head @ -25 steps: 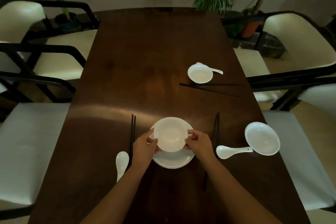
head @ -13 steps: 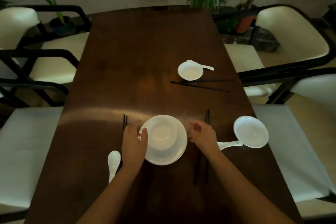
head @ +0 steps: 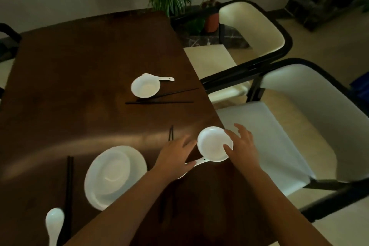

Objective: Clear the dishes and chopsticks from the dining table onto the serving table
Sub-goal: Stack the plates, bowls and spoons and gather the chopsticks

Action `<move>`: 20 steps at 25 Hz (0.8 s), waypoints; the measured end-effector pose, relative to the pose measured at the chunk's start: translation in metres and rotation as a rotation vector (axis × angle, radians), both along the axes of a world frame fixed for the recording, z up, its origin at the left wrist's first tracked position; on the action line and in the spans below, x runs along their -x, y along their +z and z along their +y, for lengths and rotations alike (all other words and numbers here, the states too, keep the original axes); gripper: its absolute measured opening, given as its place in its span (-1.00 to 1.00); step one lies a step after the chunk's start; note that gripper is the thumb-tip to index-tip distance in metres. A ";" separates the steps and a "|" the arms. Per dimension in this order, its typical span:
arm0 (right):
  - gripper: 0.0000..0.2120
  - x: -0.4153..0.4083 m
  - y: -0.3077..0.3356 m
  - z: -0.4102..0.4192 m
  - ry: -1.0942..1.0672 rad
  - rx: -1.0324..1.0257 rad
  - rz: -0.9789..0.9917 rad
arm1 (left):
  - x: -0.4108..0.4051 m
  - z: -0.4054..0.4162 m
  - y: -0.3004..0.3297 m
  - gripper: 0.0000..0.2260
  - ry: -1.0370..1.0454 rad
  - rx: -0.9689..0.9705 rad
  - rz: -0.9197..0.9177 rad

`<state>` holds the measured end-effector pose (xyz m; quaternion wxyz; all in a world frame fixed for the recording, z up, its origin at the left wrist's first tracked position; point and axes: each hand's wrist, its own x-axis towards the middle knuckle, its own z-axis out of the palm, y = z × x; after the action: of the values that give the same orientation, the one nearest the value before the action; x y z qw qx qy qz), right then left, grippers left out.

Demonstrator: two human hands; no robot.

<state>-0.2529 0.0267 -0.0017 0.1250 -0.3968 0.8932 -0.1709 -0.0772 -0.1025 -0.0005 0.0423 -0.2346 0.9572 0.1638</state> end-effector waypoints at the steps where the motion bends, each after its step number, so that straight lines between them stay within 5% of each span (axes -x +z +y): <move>1: -0.57 0.007 -0.006 -0.002 0.015 -0.030 -0.020 | 0.011 0.001 -0.005 -0.42 -0.013 -0.006 -0.030; 7: -0.68 0.026 -0.027 -0.003 -0.008 0.032 -0.362 | 0.042 0.009 -0.030 -0.50 0.021 -0.131 -0.061; 13: -0.68 0.027 -0.017 -0.008 -0.048 0.123 -0.378 | 0.041 0.014 -0.028 -0.64 0.105 -0.162 0.087; 20: -0.68 -0.014 0.015 -0.067 0.160 0.197 -0.442 | -0.031 -0.007 0.022 -0.59 0.340 -0.054 0.254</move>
<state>-0.2389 -0.0406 0.0138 0.2911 -0.4293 0.7889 -0.3295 -0.0459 -0.1092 0.0210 -0.1007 -0.3691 0.8967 0.2225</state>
